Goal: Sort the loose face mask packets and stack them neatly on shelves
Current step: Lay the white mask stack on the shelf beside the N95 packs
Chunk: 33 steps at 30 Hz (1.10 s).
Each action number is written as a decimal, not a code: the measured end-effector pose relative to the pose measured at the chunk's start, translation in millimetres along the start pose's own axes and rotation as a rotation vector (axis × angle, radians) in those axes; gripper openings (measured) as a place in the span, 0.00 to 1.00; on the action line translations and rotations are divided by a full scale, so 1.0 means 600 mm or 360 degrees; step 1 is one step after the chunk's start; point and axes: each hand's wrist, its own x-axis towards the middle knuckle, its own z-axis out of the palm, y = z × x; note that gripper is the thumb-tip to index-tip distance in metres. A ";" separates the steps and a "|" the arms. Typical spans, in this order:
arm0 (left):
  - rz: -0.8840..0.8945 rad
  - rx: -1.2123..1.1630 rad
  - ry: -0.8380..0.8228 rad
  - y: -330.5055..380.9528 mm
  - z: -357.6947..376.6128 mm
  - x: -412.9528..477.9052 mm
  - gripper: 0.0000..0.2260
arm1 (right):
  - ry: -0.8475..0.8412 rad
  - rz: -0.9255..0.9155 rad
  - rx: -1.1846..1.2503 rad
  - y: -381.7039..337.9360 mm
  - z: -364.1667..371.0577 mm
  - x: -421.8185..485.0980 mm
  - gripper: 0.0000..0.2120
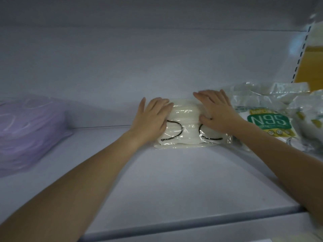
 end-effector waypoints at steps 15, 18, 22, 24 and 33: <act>0.0472 0.0060 -0.0316 0.013 -0.009 -0.007 0.43 | 0.0003 -0.0061 -0.0073 0.001 0.017 -0.009 0.32; 0.0472 0.0177 -0.0290 0.020 -0.007 -0.002 0.37 | 0.0114 0.0013 -0.0003 0.001 0.016 -0.008 0.30; 0.0401 0.0240 -0.0256 0.036 0.005 -0.001 0.35 | 0.0122 -0.0020 0.0009 -0.003 0.012 -0.010 0.30; 0.0344 0.0195 -0.0192 0.044 0.005 -0.004 0.37 | -0.0023 -0.0070 -0.0030 -0.004 0.013 -0.011 0.33; 0.0159 0.0130 -0.0323 0.042 0.010 -0.005 0.39 | -0.0225 -0.0089 -0.0258 -0.011 0.021 -0.012 0.31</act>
